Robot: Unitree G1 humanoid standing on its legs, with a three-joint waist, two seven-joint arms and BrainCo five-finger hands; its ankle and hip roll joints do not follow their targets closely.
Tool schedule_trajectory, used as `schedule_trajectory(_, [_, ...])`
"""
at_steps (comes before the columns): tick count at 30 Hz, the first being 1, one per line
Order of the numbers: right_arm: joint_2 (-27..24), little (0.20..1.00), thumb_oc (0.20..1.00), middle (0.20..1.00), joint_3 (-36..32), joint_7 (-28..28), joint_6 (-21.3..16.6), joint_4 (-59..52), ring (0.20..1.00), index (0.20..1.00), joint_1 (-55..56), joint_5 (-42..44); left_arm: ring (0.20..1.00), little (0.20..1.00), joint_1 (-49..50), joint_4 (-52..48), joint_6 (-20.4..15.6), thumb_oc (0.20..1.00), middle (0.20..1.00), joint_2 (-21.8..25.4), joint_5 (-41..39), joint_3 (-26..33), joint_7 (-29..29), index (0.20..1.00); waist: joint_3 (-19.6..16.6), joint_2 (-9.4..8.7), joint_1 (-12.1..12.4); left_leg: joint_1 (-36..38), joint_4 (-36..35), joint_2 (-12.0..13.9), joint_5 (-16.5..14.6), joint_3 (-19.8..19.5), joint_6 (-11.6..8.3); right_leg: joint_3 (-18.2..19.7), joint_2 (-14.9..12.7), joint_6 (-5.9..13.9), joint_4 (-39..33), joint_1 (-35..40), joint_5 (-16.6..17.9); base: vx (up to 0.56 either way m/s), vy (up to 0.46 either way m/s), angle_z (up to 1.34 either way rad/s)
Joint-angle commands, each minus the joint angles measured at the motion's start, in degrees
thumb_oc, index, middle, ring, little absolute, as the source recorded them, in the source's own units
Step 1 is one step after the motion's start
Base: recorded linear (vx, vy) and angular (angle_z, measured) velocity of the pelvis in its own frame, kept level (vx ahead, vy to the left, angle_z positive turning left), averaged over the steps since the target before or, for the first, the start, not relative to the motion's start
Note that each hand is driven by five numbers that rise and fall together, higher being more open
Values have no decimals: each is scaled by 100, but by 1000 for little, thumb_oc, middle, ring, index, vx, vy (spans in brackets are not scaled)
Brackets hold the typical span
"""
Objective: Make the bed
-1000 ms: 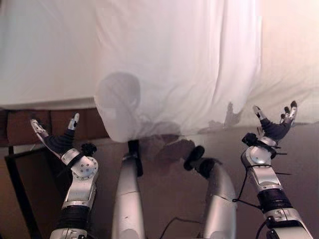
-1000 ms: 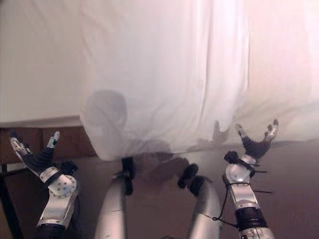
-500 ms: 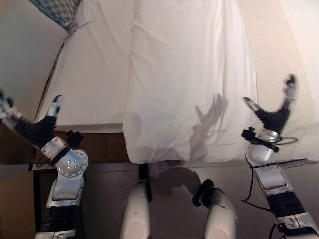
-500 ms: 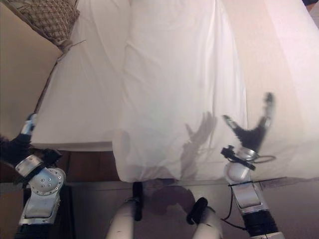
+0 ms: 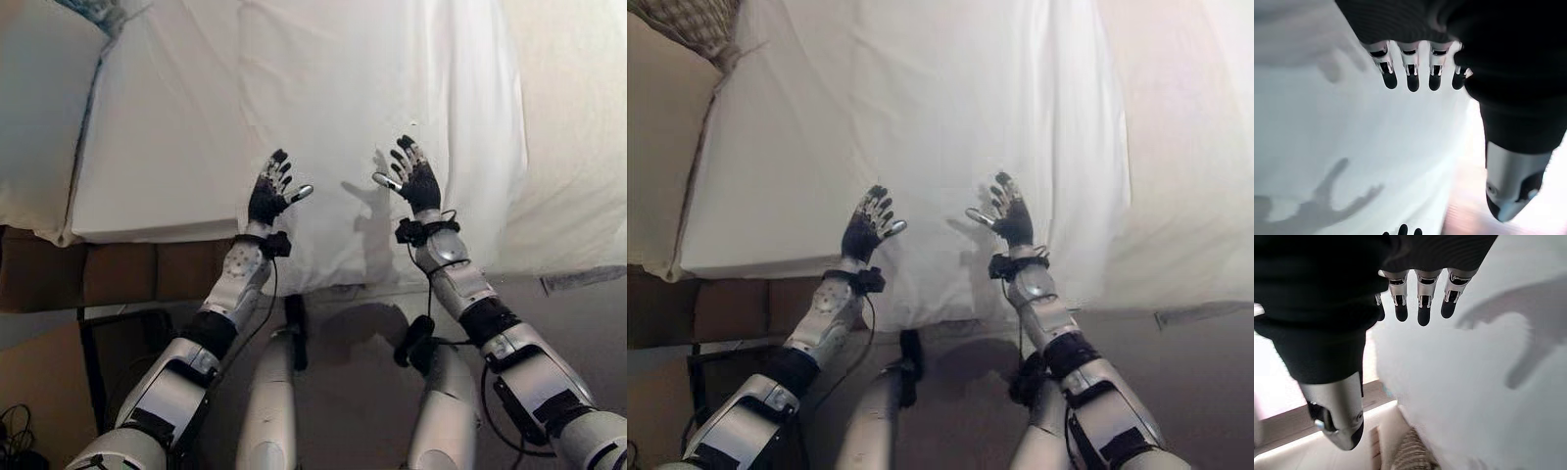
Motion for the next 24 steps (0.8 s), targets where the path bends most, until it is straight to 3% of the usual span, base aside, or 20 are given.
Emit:
schedule_trajectory(1, [94, 1000, 1000, 1000, 33, 156, -130, -115, 1000, 1000, -461, 257, 1000, 1000, -383, -160, -97, 1000, 1000, 87, -153, 59, -73, 1000, -56, -46, -80, -300, 654, 54, -755, 183, 223, 344, 56, 245, -497, -201, 347, -19, -15, -12])
schedule_trajectory(13, [475, 1000, 1000, 1000, 404, 652, 48, 780, 1000, 1000, -1363, 1616, 1000, 1000, -1192, 802, 141, 1000, 1000, -294, -1031, -42, -160, 1000, -56, -246, -127, -2196, 2350, 346, -1268, 158, 261, 1052, 112, -49, 972, -2199, -159, -26, -14, -11])
schedule_trajectory(19, [640, 1000, 1000, 1000, 442, 692, 179, 1461, 1000, 1000, -1465, 2030, 1000, 1000, -1416, 1347, 347, 1000, 1000, -499, -1281, -128, -254, 1000, -56, -310, -148, -2740, 2789, 442, -1385, 93, 285, 1124, 114, -119, 1366, -2747, -293, -16, -15, -11])
schedule_trajectory(21, [342, 1000, 1000, 1000, 430, 742, 417, 2046, 1000, 1000, -1678, 1980, 1000, 1000, -1521, 1972, 548, 1000, 1000, -42, -993, -53, -296, 1000, -56, -321, -139, -3053, 3090, 479, -1468, 72, 316, 1189, 117, -164, 1660, -3111, -406, 9, -21, -6])
schedule_trajectory(24, [139, 1000, 1000, 1000, 361, 774, 547, 2525, 1000, 1000, -1872, 1926, 1000, 1000, -1597, 2462, 628, 1000, 1000, 171, -1058, 159, -337, 1000, -56, -336, -127, -3210, 3199, 504, -1514, 54, 319, 1200, 98, -180, 1798, -3290, -484, 14, -13, -9])
